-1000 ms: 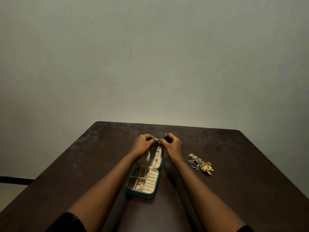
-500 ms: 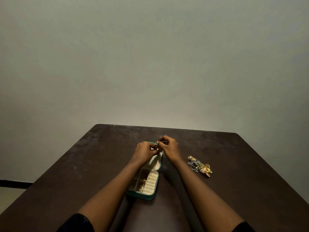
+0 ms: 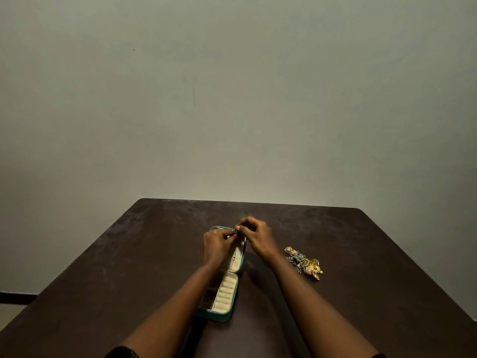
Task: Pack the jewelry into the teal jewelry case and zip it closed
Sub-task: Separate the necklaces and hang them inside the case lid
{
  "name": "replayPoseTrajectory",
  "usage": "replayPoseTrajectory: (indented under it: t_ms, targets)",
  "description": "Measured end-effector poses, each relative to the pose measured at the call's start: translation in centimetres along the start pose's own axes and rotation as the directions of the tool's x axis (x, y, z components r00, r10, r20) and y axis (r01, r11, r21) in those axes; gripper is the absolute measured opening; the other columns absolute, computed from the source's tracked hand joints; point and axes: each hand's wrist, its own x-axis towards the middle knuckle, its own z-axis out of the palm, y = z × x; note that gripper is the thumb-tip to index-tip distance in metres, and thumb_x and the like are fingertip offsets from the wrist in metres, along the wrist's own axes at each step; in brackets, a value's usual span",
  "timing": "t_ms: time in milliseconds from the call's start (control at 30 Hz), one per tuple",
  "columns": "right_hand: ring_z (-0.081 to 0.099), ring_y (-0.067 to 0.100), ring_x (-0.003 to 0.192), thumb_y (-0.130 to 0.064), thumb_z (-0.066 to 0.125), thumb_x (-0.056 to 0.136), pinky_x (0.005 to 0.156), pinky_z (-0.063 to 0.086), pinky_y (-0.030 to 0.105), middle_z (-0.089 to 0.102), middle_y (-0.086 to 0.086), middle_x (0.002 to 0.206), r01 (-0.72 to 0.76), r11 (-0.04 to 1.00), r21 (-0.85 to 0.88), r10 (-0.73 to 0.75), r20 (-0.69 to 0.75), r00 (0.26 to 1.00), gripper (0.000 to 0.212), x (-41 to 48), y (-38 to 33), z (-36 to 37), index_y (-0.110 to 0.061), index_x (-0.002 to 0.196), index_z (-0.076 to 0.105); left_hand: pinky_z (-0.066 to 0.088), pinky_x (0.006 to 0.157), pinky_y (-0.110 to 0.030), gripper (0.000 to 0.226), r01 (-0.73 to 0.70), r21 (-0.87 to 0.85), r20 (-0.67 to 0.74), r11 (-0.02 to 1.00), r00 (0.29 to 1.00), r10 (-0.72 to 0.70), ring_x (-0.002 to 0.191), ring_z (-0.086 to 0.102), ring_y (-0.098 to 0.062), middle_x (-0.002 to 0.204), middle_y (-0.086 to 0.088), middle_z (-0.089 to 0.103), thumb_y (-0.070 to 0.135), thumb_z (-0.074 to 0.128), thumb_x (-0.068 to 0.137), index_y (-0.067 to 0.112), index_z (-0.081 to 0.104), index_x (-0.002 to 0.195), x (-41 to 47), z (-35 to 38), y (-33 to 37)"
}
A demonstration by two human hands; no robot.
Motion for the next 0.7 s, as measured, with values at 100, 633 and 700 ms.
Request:
replayPoseTrajectory:
  t_ms: [100,633,700]
  targets:
    - [0.058,0.006,0.074,-0.009,0.059,0.088,0.068,0.046,0.014,0.064,-0.001,0.079,-0.005,0.999,0.044,0.004,0.012,1.000,0.008,0.0,0.0,-0.1,-0.014,0.082,0.062,0.051,0.076,-0.026,0.023,0.004,-0.054,0.015,0.999,1.000,-0.004,0.089,0.067,-0.014,0.098,-0.008,0.074,0.025,0.071,0.081,0.012,0.074,0.101,0.2,-0.2,0.1]
    - [0.062,0.011,0.059,-0.004,0.040,0.096,0.060,0.050,0.023,0.063,0.005,0.072,-0.128,0.899,0.419,0.141,0.000,0.990,0.020,-1.1,-3.3,-1.3,-0.013,0.079,0.047,0.042,0.062,-0.022,0.008,-0.034,-0.246,0.132,0.969,0.989,0.069,0.060,0.055,-0.001,0.066,0.000,0.065,0.015,0.066,0.085,0.015,0.071,0.079,0.5,-4.1,2.4]
    - [0.056,0.014,0.057,-0.005,0.042,0.096,0.056,0.047,0.021,0.060,0.008,0.070,-0.155,0.884,0.441,0.166,0.014,0.986,0.017,-1.5,-3.3,-1.4,-0.013,0.081,0.047,0.040,0.059,-0.020,0.010,0.004,-0.296,0.140,0.955,0.989,0.040,0.051,0.052,0.005,0.063,-0.001,0.061,0.011,0.063,0.086,0.011,0.071,0.079,0.4,-4.6,3.2]
